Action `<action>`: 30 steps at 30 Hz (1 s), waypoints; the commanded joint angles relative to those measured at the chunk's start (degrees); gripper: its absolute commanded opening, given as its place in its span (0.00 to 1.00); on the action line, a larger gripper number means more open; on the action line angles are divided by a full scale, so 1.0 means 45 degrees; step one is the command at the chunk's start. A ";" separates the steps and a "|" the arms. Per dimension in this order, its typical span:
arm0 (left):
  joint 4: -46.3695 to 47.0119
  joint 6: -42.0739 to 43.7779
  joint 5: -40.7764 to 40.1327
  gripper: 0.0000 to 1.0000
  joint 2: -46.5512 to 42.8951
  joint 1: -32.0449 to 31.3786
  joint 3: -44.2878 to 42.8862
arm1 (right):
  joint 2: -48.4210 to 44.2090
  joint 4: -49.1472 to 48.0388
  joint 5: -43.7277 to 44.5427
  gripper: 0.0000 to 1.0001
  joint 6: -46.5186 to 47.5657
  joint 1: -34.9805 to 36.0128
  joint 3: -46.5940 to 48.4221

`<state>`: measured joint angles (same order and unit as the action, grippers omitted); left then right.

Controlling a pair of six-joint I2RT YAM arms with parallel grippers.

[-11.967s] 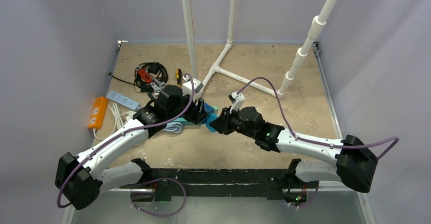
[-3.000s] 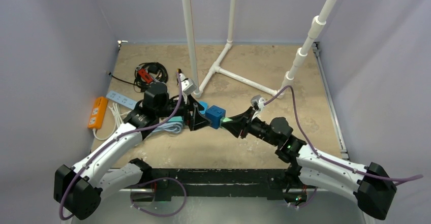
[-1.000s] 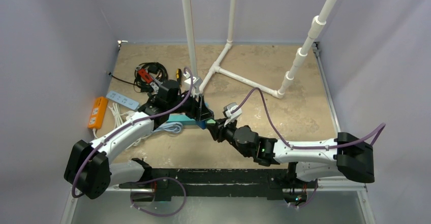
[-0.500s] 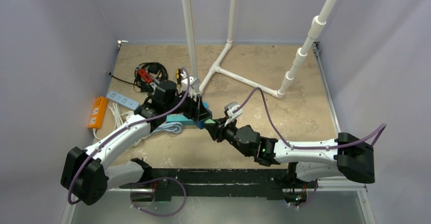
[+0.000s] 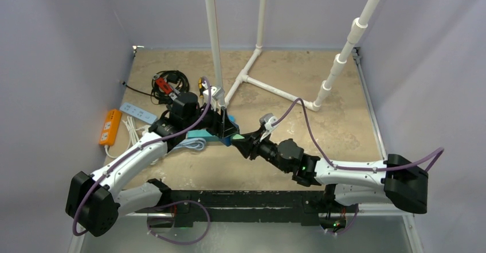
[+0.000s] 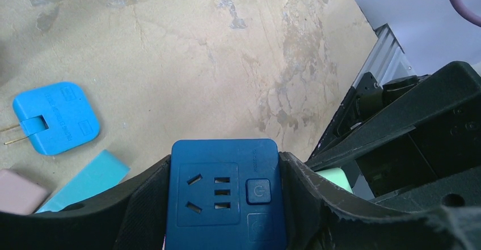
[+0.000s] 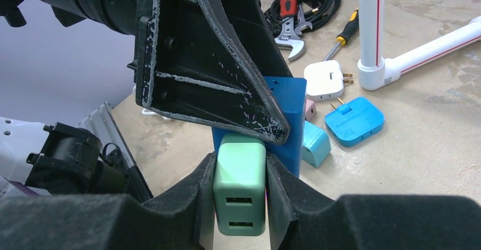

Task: Pull the plug off the socket
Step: Remove the plug from the socket.

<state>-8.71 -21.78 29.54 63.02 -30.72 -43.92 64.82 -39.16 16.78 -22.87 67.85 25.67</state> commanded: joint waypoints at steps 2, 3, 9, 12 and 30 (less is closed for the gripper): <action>0.0498 0.0831 -0.0685 0.02 -0.0414 0.0265 -0.0246 | -0.0141 -0.0538 0.0199 0.00 -0.0387 0.0015 0.0226; 0.0418 0.0833 -0.0832 0.00 -0.0397 0.0267 -0.0260 | -0.0055 -0.0503 0.0293 0.00 -0.0386 0.0013 0.0289; -0.0036 0.0872 -0.1968 0.00 -0.0309 0.0284 -0.0375 | 0.0255 0.0122 0.1429 0.00 -0.0557 0.0168 0.0711; -0.0194 0.0875 -0.2376 0.00 -0.0255 0.0285 -0.0432 | 0.0550 0.0613 0.1995 0.00 -0.0617 0.0311 0.1073; -0.0751 0.0814 -0.3778 0.00 0.0013 0.0479 -0.0577 | 0.1838 0.1916 0.3747 0.00 -0.1431 0.1821 0.2318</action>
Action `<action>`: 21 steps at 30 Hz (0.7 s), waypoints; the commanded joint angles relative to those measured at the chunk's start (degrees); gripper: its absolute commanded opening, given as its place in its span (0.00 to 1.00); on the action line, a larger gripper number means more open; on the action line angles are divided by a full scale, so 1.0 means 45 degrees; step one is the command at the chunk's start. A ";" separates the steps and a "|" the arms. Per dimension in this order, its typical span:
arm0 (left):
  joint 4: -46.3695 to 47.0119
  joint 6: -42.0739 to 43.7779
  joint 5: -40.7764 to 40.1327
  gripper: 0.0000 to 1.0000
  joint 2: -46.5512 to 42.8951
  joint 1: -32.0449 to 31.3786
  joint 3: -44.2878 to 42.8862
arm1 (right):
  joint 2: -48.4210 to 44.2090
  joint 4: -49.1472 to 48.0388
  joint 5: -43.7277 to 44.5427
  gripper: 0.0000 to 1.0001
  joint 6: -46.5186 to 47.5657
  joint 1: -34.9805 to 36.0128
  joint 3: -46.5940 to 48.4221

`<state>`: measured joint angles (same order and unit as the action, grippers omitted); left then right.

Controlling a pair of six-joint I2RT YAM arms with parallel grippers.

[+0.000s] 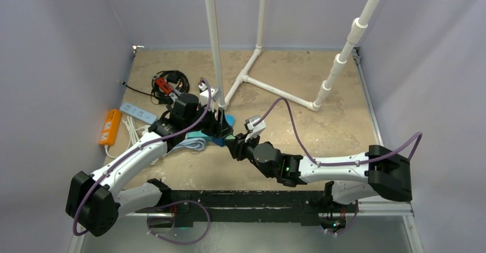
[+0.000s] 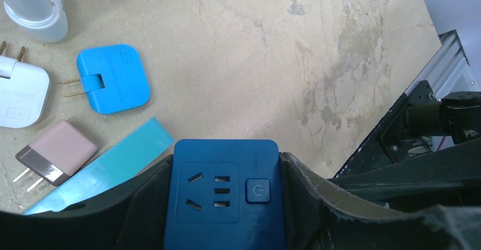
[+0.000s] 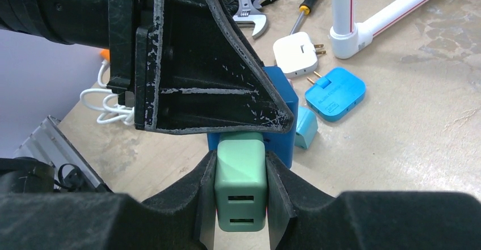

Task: Pull the plug off the socket
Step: Remove the plug from the socket.

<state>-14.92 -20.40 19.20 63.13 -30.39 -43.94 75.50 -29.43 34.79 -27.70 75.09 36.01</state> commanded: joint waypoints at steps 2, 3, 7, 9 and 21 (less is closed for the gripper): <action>0.0706 0.0563 -0.1253 0.00 -0.0082 0.0406 -0.0540 | -0.0994 -0.0797 -0.0707 0.00 -0.0159 0.0124 -0.0414; 0.0816 0.0627 -0.1041 0.00 -0.0171 0.0411 -0.0502 | -0.1190 -0.0957 -0.1105 0.00 -0.0070 -0.0003 -0.0569; 0.1183 0.0746 -0.0232 0.00 -0.0352 0.0414 -0.0404 | -0.1725 -0.1887 -0.3111 0.00 0.0227 -0.0928 -0.1238; 0.1334 0.0787 0.0149 0.00 -0.0410 0.0407 -0.0363 | -0.1859 -0.2617 -0.4034 0.00 0.0257 -0.1543 -0.1732; 0.1006 0.0860 -0.0793 0.00 -0.0546 0.0425 -0.0486 | -0.1803 -0.3039 -0.4841 0.00 -0.0041 -0.2176 -0.2147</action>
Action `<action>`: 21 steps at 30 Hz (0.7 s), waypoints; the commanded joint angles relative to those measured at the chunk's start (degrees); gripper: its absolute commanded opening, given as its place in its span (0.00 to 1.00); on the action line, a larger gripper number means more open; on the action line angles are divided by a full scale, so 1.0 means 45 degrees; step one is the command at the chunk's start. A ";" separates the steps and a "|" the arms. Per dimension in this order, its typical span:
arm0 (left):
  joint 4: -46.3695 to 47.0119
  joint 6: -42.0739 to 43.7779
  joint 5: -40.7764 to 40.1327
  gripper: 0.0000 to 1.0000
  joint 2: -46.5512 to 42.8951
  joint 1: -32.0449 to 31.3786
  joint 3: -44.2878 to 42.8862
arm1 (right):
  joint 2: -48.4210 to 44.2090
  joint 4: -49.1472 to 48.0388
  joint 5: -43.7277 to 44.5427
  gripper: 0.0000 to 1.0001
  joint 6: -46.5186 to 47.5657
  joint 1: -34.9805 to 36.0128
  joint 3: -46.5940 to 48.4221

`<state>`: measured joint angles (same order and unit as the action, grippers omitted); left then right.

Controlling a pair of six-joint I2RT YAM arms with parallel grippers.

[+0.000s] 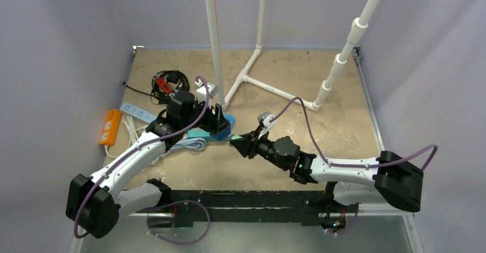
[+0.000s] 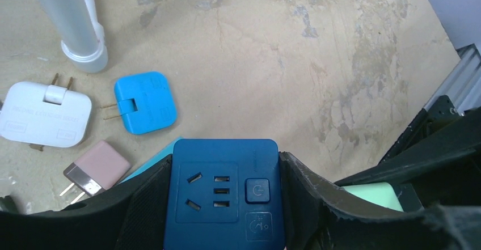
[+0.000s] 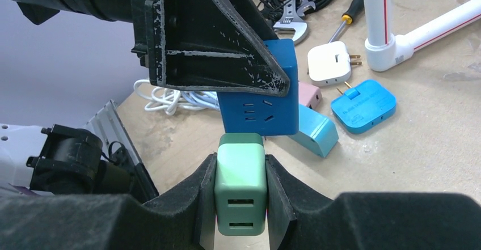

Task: Pull the plug off the socket
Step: Remove the plug from the socket, then place the plug at the center of the board, then place the socket at the center of the board.

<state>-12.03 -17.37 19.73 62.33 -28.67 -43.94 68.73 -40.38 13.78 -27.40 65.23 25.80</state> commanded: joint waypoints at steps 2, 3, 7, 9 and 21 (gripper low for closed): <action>0.0186 0.0168 -0.1522 0.00 -0.0527 0.0125 -0.0523 | -0.0671 -0.0365 0.0075 0.00 -0.0284 0.0016 0.0051; 0.0102 0.0141 -0.1792 0.00 -0.0620 0.0216 -0.0532 | -0.0843 -0.0141 0.0291 0.00 -0.0372 0.0016 0.0063; -0.0086 0.0027 -0.2672 0.00 -0.0776 0.0752 -0.0544 | -0.1069 0.0850 0.0929 0.00 -0.0642 -0.0143 0.0372; -0.0235 -0.0093 -0.2853 0.00 -0.0499 0.1125 -0.0627 | -0.0877 0.1103 0.0712 0.00 -0.0631 -0.0521 0.0593; 0.0212 -0.0990 -0.3886 0.00 0.2401 0.3713 -0.1541 | 0.0584 0.1424 -0.3304 0.00 -0.0351 -0.4410 0.2667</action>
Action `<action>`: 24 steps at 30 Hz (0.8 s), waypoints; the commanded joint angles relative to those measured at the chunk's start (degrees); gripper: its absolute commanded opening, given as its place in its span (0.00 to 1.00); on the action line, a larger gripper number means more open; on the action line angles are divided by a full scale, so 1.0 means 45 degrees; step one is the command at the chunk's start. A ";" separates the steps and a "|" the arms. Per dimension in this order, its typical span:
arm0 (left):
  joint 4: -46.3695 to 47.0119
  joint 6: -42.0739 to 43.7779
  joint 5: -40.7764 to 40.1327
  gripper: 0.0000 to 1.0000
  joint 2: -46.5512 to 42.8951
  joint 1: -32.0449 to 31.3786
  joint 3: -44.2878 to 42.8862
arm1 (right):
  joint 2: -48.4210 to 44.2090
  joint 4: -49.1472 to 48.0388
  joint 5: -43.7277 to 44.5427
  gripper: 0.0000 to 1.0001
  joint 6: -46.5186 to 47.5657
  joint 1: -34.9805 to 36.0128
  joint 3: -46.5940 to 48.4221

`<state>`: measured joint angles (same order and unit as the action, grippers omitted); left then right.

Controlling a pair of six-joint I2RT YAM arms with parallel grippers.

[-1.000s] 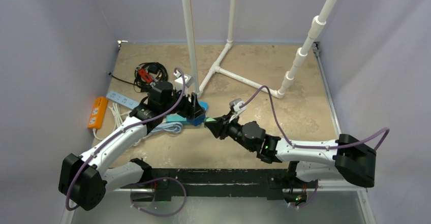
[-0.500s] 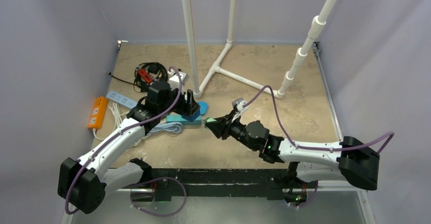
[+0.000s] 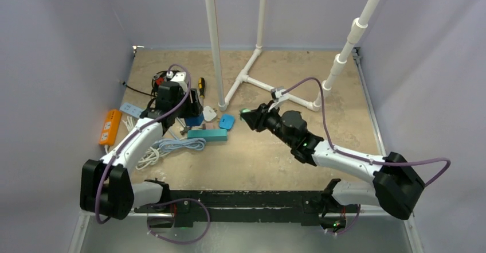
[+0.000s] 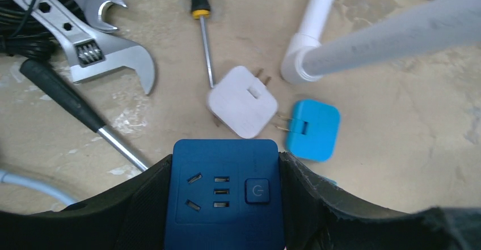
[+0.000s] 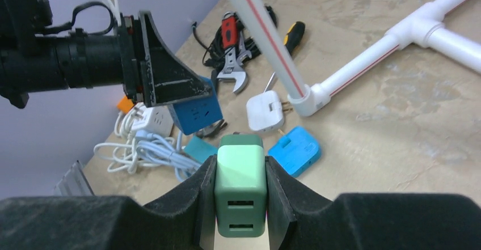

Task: Pull the plug off the socket
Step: Place the socket at the center of the board.

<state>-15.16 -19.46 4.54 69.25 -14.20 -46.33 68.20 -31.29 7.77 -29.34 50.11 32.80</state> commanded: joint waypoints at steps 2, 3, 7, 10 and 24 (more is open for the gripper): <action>0.1093 -0.0540 -0.0776 0.00 0.1466 0.0570 -0.1366 | 0.1439 -0.0840 -0.2620 0.00 0.0057 -0.1456 0.1755; 0.1160 -0.0511 -0.0920 0.00 0.1788 0.0586 -0.1587 | 0.1891 -0.0916 -0.2827 0.00 0.0071 -0.1595 0.2048; 0.1186 -0.0491 -0.0882 0.00 0.2863 0.0731 -0.2060 | 0.3975 -0.0921 -0.3597 0.00 0.0105 -0.1919 0.3267; 0.1169 -0.0378 -0.0848 0.01 0.3576 0.0810 -0.2363 | 0.5445 -0.0909 -0.3720 0.01 0.0086 -0.2045 0.4016; 0.0783 -0.0582 0.0000 0.23 0.5987 0.0985 -0.3530 | 0.9163 -0.1048 -0.3136 0.25 0.0173 -0.2265 0.5250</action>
<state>-12.43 -21.06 3.07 95.72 -10.07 -60.14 108.27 -33.89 -7.01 -29.32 40.42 52.99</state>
